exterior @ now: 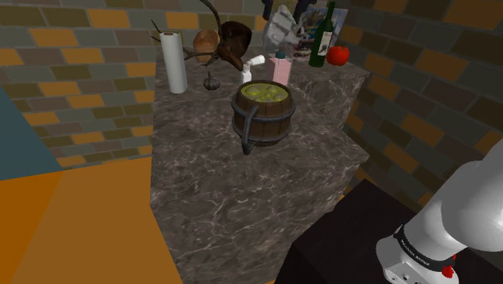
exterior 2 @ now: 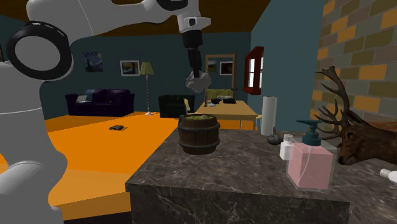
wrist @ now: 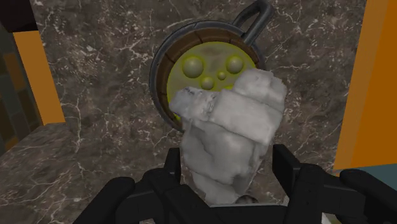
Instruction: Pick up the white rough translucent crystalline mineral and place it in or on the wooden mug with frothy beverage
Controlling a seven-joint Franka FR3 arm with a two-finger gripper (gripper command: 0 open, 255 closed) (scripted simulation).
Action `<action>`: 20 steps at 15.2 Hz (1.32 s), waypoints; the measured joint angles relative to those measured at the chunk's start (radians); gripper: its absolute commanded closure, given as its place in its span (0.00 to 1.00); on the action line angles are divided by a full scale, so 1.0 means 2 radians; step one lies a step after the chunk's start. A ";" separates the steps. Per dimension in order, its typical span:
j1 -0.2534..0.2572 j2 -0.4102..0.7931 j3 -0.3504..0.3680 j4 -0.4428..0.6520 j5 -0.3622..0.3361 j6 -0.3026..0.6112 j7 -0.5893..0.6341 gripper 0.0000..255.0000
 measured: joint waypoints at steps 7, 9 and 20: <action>0.010 -0.011 0.011 -0.048 0.001 0.037 0.024 1.00; 0.009 -0.021 0.009 -0.075 0.004 0.055 0.023 1.00; 0.007 -0.060 0.003 -0.194 0.018 0.137 0.015 1.00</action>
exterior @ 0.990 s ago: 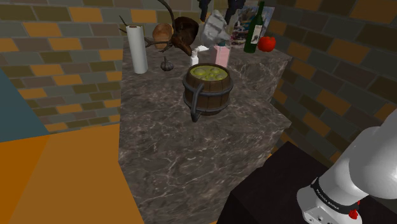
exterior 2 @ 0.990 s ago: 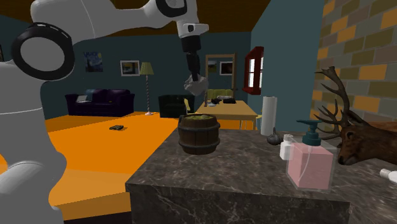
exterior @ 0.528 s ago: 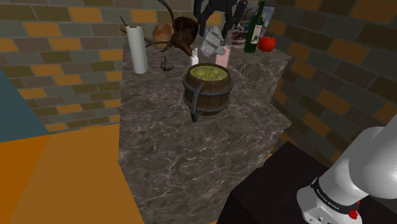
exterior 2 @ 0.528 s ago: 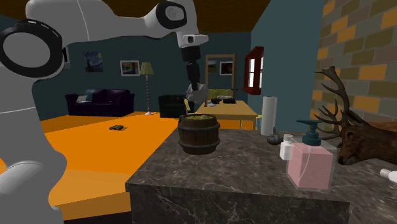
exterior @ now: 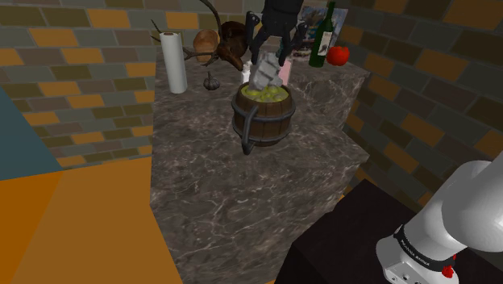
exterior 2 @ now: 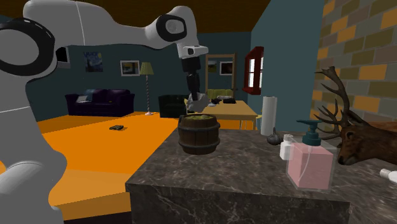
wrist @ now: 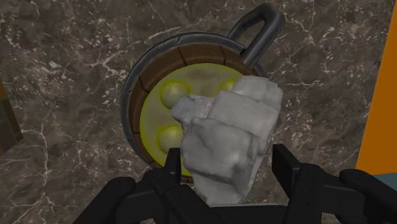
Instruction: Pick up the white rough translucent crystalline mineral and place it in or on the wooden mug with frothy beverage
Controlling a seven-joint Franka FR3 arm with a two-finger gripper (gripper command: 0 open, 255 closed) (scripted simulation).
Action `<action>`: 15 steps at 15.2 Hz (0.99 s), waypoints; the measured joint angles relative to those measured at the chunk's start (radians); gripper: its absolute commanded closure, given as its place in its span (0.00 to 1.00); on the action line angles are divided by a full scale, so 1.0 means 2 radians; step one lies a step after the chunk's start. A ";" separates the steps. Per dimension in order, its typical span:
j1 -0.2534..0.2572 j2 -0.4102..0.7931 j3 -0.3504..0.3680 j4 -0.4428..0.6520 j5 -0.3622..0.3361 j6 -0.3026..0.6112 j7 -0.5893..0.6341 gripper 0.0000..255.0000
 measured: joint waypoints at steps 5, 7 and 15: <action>0.000 -0.002 0.000 -0.007 0.001 0.005 -0.001 1.00; 0.000 -0.002 0.000 -0.007 0.001 0.005 -0.001 0.00; 0.000 0.005 0.001 0.024 -0.002 -0.018 0.001 0.00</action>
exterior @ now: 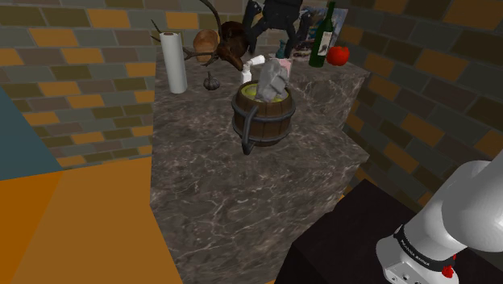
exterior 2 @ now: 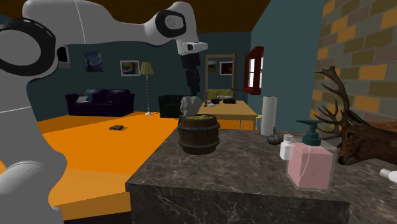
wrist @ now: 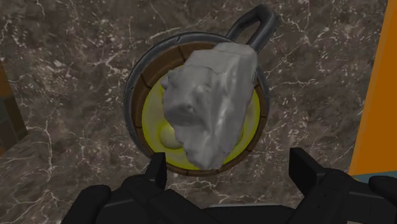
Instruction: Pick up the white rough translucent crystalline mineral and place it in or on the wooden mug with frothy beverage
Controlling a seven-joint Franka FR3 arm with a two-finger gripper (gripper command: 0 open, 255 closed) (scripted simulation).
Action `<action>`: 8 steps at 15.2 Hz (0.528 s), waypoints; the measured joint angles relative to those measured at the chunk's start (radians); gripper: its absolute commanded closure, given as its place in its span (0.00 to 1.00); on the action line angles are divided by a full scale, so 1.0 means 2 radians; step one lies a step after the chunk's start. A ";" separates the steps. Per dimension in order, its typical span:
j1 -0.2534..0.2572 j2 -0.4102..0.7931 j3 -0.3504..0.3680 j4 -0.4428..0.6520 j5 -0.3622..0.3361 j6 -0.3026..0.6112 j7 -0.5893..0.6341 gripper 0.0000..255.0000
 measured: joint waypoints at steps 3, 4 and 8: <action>0.001 0.009 0.002 0.046 -0.003 -0.037 0.002 0.00; 0.001 0.009 0.002 0.050 -0.003 -0.041 0.002 0.00; 0.001 0.010 0.002 0.055 -0.004 -0.046 0.003 0.00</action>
